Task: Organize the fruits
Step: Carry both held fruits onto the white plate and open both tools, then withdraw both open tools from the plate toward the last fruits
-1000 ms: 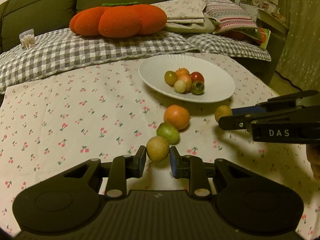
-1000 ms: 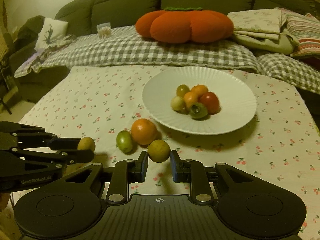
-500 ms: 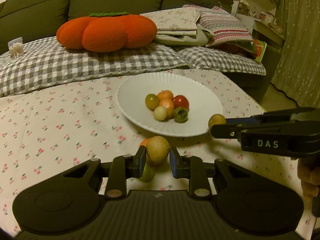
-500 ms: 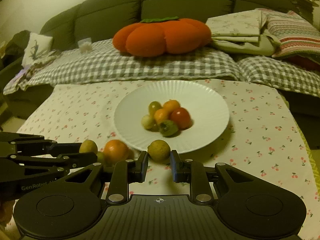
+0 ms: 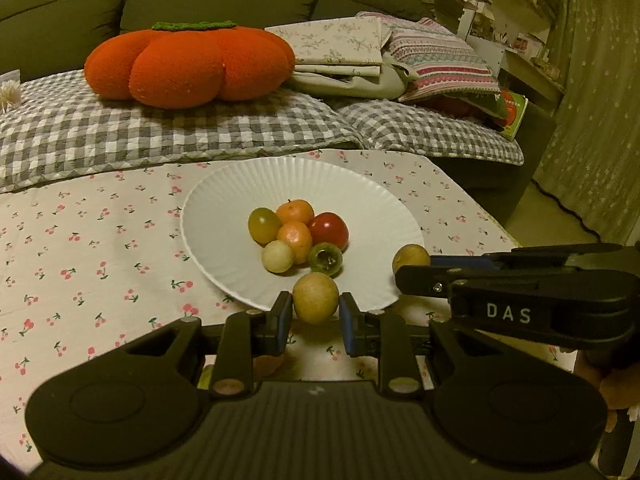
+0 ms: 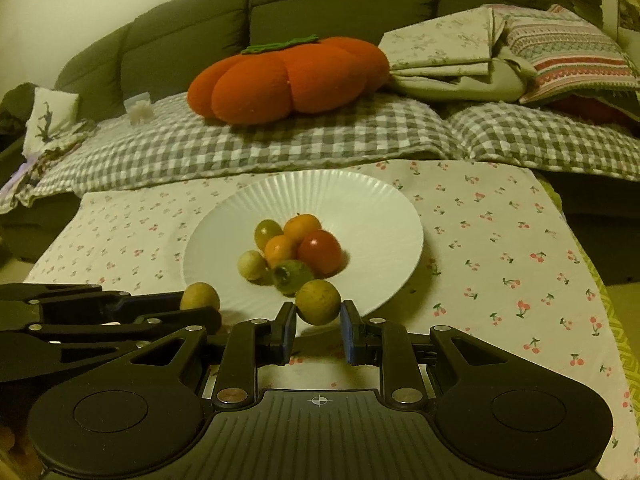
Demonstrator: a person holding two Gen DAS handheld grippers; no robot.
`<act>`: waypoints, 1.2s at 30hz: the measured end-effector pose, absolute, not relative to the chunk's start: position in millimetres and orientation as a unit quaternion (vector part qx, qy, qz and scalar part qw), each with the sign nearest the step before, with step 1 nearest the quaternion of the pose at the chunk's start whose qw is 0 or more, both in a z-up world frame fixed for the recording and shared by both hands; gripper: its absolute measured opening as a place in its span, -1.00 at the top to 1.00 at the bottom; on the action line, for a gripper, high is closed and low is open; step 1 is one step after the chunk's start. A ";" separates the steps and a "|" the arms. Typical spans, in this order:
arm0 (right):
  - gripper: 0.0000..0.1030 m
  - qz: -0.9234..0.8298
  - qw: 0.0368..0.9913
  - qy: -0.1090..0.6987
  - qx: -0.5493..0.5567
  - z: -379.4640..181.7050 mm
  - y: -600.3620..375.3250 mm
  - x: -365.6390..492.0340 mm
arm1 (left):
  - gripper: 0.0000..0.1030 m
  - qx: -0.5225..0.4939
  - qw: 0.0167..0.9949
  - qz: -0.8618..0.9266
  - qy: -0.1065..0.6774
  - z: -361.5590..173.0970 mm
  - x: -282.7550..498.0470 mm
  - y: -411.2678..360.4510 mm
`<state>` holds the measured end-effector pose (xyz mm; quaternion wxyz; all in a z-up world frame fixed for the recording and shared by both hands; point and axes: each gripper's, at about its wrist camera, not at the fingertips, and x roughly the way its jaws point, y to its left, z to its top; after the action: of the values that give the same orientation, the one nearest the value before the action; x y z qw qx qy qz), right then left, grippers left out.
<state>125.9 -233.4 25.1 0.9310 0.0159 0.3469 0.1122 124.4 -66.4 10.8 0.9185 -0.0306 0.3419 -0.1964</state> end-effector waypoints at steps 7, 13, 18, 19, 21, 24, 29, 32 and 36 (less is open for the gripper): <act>0.58 0.107 0.930 0.350 0.023 20.9 -239.6 133.2 | 0.55 -0.027 0.919 -0.195 0.342 9.3 129.9 -69.0; 0.58 0.105 0.930 0.352 0.026 17.8 -240.8 135.5 | 0.54 -0.025 0.919 -0.195 0.341 9.1 132.4 -69.7; 0.49 0.111 0.929 0.351 0.037 17.8 -241.5 135.1 | 0.54 -0.025 0.920 -0.195 0.339 9.5 131.4 -68.9; 0.49 0.111 0.929 0.352 0.038 18.0 -241.5 134.9 | 0.54 -0.023 0.920 -0.195 0.339 9.6 130.9 -68.5; 0.49 0.112 0.929 0.352 0.038 18.8 -241.7 134.7 | 0.47 -0.022 0.921 -0.194 0.338 10.3 129.3 -67.0; 0.48 0.110 0.928 0.353 0.040 19.3 -243.6 133.7 | 0.37 -0.023 0.922 -0.192 0.335 12.7 125.9 -63.9; 0.40 0.107 0.927 0.358 0.044 19.2 -246.5 132.0 | 0.31 -0.018 0.923 -0.192 0.333 15.4 118.7 -60.2; 0.33 0.109 0.927 0.357 0.042 20.8 -246.7 129.0 | 0.25 -0.016 0.923 -0.191 0.334 16.4 114.2 -57.5; 0.17 0.111 0.927 0.355 0.040 22.7 -246.5 123.9 | 0.20 -0.011 0.923 -0.190 0.335 17.3 108.1 -54.2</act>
<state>123.9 -246.5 22.7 0.9275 0.0399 0.3547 0.1111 108.1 -54.2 17.3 0.9228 -0.0114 0.3348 -0.1904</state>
